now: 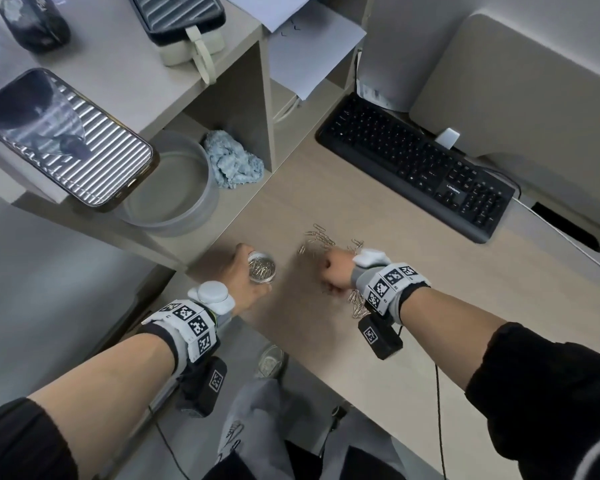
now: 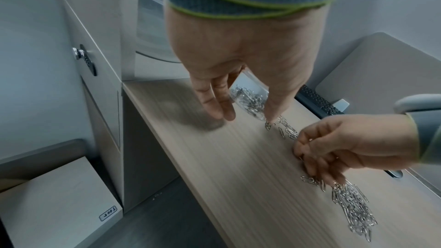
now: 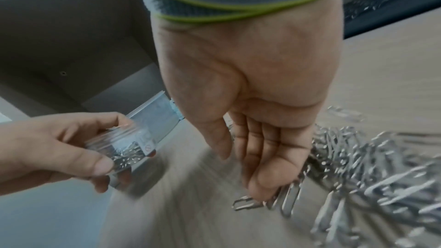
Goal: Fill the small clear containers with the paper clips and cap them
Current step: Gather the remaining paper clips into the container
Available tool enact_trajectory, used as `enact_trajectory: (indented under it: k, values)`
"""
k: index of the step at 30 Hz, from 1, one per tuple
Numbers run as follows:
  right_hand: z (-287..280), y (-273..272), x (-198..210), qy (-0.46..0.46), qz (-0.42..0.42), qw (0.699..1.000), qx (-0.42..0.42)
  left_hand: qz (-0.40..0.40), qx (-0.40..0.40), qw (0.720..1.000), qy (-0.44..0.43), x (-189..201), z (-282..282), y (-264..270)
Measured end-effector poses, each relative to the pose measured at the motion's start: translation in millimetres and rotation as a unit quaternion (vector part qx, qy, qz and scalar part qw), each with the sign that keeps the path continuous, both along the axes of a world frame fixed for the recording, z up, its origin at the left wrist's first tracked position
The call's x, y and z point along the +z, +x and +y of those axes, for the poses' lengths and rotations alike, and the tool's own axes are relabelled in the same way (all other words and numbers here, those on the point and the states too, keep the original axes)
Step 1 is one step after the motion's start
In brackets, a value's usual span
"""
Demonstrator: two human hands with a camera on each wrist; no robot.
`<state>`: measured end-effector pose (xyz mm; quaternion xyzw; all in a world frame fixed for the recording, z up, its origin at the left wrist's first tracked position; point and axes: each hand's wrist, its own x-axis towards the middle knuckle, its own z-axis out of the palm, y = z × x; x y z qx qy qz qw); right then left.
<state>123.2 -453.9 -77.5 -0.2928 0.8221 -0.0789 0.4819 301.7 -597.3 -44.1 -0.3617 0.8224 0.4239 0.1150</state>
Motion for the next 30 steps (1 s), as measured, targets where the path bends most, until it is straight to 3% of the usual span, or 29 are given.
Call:
enact_trajectory:
  k: [5,10,15,18,20,23,30]
  values:
    - [-7,-24,16,-0.046,0.064,0.996,-0.039,0.017,0.000,1.000,0.001,1,7,-5]
    - [-48,-44,6,-0.093,0.060,0.986,-0.121,0.017,0.009,1.000,-0.001,1,2,2]
    - [-62,-41,1,-0.090,-0.049,0.969,-0.225,-0.005,0.005,1.000,-0.015,5,-6,9]
    - [-58,-26,1,-0.063,-0.062,0.982,-0.170,-0.011,0.004,1.000,-0.021,5,-7,11]
    - [-56,-15,-2,-0.036,-0.002,0.997,-0.063,-0.015,0.005,1.000,-0.022,6,-5,11]
    - [-43,-3,-7,0.022,0.102,0.993,0.059,-0.012,0.000,1.000,-0.019,6,-1,8]
    - [-36,-4,-2,0.023,0.111,0.993,0.034,-0.002,-0.002,1.000,-0.012,6,5,3]
